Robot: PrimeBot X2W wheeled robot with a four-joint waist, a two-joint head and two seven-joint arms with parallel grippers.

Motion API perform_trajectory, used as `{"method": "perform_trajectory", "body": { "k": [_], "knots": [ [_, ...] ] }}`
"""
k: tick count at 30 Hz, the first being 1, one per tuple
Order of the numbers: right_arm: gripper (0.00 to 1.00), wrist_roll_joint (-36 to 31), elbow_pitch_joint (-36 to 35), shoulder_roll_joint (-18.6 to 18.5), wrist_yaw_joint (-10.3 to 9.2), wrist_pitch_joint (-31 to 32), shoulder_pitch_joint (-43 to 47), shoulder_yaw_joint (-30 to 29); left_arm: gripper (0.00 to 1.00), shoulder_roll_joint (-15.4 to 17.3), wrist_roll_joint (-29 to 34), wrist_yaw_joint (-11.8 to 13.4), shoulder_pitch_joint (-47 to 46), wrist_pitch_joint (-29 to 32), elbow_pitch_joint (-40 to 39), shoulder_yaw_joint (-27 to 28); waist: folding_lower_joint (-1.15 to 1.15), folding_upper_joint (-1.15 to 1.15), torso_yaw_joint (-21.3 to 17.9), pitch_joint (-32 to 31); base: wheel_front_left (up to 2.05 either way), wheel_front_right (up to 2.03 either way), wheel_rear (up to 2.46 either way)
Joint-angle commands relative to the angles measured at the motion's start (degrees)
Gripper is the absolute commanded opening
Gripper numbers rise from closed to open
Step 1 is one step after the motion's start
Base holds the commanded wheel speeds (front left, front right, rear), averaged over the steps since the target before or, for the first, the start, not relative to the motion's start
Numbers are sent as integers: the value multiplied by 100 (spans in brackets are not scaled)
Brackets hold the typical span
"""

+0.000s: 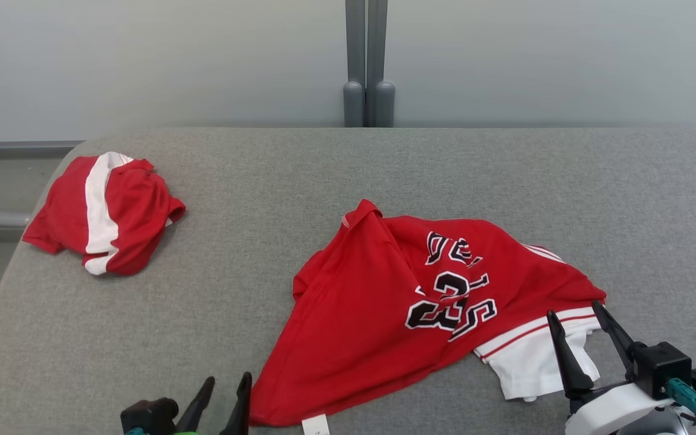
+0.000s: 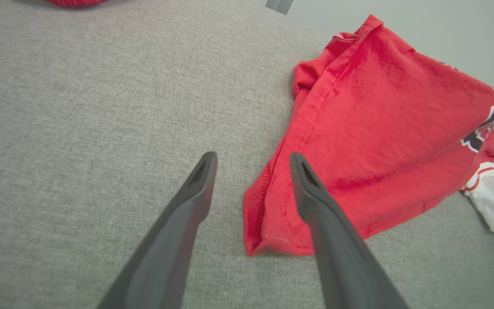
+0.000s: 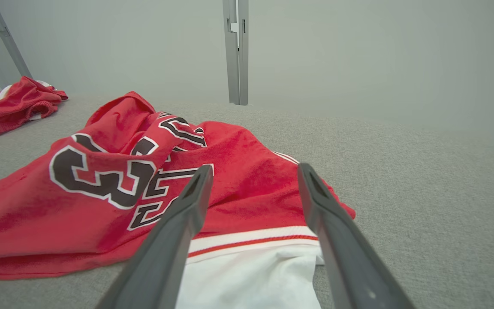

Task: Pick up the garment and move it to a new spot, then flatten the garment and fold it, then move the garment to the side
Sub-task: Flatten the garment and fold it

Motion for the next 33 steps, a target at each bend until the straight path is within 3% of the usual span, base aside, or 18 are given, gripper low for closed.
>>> {"method": "perform_trajectory", "body": {
  "k": [1, 6, 9, 17, 24, 33],
  "knots": [
    [100, 6, 3, -24, 0, -20, 51, 0, 100, -50, 160, 6, 70, -26, -13, 183, 0, 0, -59, -34, 0, 0, 0],
    [100, -25, -75, -26, 0, -20, 49, -29, 100, -237, 715, 110, 379, -26, -336, 1037, 0, 0, -227, -59, 0, 0, 0],
    [100, -63, -147, -26, 0, -20, 107, -104, 100, -387, 1369, 114, 607, -27, -759, 1578, 0, 0, -320, -73, 0, 0, 0],
    [100, -239, -329, -27, 0, -20, 247, -437, 100, -912, 2735, -107, 1164, -21, -1760, 2612, 0, 0, -530, -90, 0, 0, 0],
    [100, -378, -409, 58, 0, -20, 372, -620, 100, -1128, 3176, -369, 1404, -22, -1932, 3173, 0, 0, -603, -98, 0, 0, 0],
    [100, -405, -432, 130, 0, -20, 340, -644, 100, -1164, 3270, -534, 1305, -22, -1834, 3333, 0, 0, -627, -90, 0, 0, 0]
  ]
}}
